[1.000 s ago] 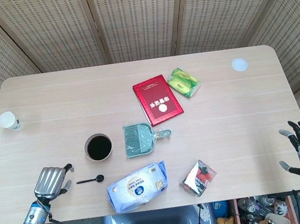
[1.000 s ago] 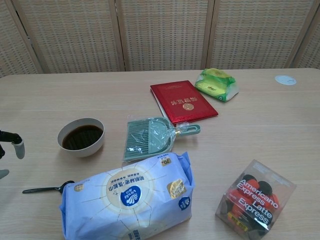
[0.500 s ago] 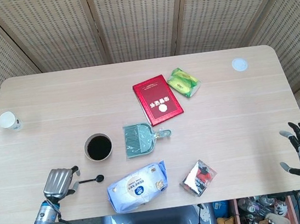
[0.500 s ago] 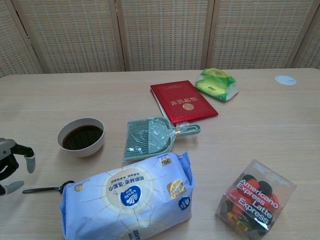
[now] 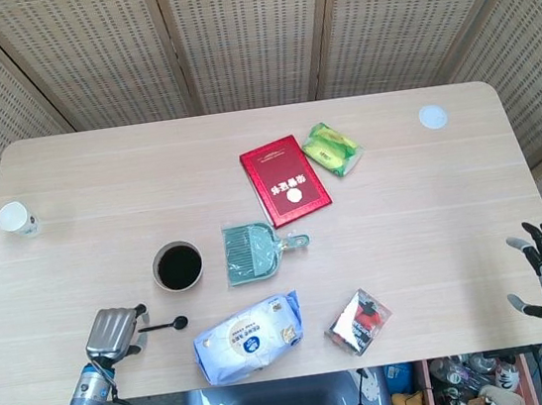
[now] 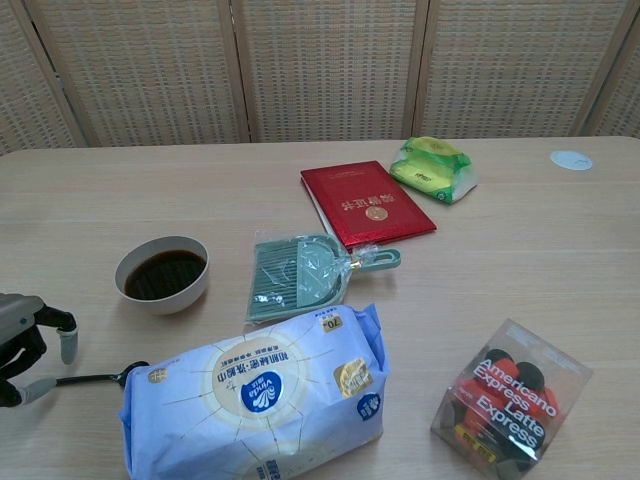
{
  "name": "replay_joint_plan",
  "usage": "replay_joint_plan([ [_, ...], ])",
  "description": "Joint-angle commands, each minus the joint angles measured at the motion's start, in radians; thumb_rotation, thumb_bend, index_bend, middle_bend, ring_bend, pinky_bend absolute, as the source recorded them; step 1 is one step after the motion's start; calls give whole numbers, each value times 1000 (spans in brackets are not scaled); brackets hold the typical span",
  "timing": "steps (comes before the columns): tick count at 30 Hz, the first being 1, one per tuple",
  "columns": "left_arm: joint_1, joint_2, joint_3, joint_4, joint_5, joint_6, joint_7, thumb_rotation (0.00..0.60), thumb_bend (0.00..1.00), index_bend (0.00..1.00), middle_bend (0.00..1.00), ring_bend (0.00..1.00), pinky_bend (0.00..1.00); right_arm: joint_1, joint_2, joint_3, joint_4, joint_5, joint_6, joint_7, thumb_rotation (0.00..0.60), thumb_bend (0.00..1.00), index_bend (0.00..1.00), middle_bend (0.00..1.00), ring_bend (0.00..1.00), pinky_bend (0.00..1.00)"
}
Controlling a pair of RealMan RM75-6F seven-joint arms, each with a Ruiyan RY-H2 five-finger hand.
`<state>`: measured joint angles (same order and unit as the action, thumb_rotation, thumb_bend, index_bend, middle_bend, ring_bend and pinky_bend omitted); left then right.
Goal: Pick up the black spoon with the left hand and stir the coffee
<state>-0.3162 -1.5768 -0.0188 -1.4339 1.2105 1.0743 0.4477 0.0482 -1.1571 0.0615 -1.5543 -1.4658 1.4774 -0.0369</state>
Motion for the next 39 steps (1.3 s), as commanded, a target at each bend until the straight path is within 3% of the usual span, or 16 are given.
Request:
replay_joint_plan([
  [1, -3, -11, -1, 8, -16, -6, 9, 600, 370, 479, 868, 787, 779, 0, 0, 0, 1, 1, -1, 1, 600, 125, 247, 155, 12, 37],
  [39, -29, -58, -9, 25, -145, -24, 56, 600, 370, 510, 878, 793, 779, -5, 7, 2, -5, 35, -23, -8, 600, 124, 247, 155, 12, 37],
])
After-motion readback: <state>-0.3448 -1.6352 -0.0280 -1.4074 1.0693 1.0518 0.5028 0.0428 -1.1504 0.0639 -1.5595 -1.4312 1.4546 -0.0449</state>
